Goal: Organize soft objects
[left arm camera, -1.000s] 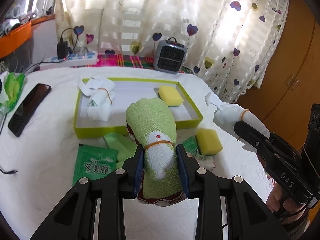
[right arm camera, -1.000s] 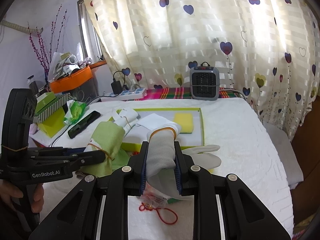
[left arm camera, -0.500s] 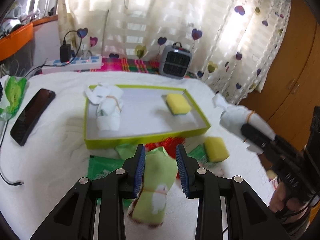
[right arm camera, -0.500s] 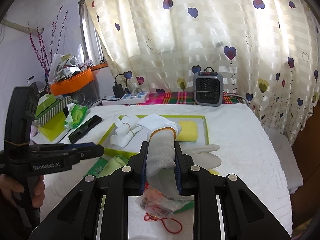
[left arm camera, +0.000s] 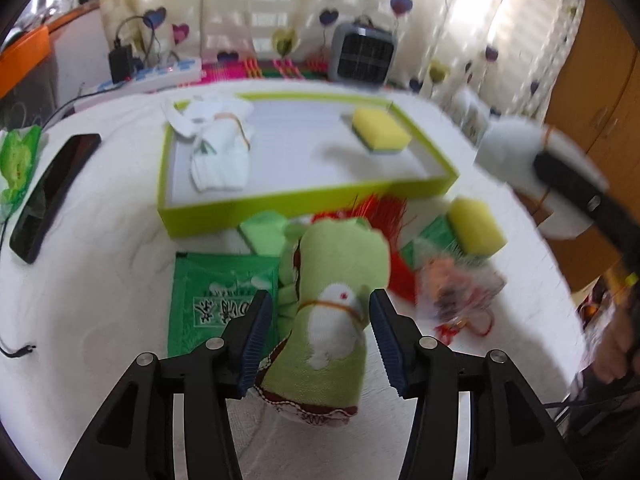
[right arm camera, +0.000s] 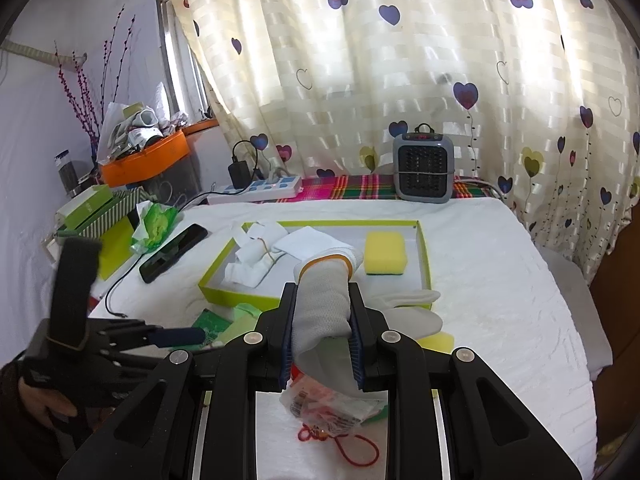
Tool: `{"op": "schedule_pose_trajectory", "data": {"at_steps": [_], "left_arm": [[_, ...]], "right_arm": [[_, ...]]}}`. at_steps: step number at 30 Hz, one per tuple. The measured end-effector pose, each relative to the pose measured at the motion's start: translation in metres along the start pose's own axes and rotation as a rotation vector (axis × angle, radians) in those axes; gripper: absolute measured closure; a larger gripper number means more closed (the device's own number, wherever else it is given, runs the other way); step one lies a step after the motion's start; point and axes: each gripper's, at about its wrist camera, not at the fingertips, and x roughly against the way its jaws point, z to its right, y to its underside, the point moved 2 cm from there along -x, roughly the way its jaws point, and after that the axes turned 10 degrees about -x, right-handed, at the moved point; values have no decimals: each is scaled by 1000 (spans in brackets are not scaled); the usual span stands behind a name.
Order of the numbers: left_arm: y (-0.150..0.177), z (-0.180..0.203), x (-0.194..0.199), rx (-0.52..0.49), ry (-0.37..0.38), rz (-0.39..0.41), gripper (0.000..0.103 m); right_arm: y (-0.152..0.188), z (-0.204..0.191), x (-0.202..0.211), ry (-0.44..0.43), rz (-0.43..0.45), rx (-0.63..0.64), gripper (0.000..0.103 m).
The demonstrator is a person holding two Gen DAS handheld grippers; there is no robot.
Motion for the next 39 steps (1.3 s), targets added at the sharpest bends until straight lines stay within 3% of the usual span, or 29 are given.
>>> {"op": "schedule_pose_trajectory", "data": {"at_steps": [7,9,15,29,39], "left_arm": [[3,9,-11,-41,10,-18,54],[3,12,-14,-48,21,-23,63],[2,18,-15,-68,32,-20,73],[-16,14,22,-69,27,78,75],[-45,-4,35,-63,10,129,74]], "right_arm": [[3,2,-4,4,-8,-12,79],[3,3,-5,6,-9,-16,79],[3,6,-7,15,-13,-26,79],[-1,0,-5,20,0,-27,79],[-10,-6,-19,31,-16,-17,79]]}}
